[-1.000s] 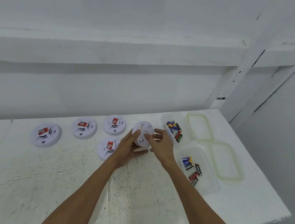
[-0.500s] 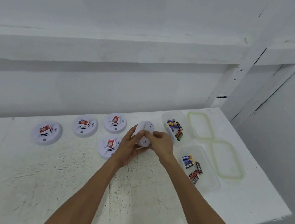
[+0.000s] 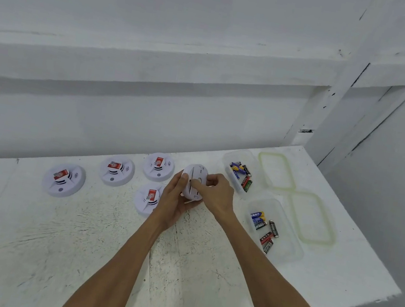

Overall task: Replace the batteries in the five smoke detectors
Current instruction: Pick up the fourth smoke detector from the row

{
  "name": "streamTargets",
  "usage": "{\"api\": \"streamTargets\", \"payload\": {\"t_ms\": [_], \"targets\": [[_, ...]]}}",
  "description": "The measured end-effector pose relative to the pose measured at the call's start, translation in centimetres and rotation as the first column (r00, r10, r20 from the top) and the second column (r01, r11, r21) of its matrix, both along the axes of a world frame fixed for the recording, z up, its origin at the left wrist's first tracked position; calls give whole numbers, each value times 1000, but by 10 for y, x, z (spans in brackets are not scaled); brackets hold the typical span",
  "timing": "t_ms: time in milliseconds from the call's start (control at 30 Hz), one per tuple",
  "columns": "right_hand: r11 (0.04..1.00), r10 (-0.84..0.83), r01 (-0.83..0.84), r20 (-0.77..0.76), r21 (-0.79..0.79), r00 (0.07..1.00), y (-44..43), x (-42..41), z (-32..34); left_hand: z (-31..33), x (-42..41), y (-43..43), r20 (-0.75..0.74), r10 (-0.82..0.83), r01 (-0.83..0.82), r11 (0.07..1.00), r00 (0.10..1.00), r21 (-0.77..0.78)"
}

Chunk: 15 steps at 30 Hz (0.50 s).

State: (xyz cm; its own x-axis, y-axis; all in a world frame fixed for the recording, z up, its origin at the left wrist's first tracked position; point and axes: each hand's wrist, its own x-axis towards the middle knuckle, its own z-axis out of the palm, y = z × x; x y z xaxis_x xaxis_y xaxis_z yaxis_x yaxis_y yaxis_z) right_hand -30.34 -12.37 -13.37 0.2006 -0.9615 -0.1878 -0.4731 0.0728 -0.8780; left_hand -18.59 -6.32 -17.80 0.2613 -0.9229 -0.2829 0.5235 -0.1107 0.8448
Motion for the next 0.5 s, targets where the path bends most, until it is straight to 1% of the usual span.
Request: {"api": "streamTargets", "payload": {"t_ms": [200,333,400,500], "targets": [[997,65,-64,20,-47,998,1,-8,-6,0,3,1,5,-18,18,1000,1000,14],[992,98,-99,-14,-77,995,3,-19,-9,1,6,1,36,-75,74,997,997,33],[992,90,-92,-29,-86,996,5,-23,-11,4,6,0,39,-90,87,995,995,57],[994,65,-67,-27,-84,998,7,-23,-13,5,7,-3,-7,-93,93,993,996,70]]}}
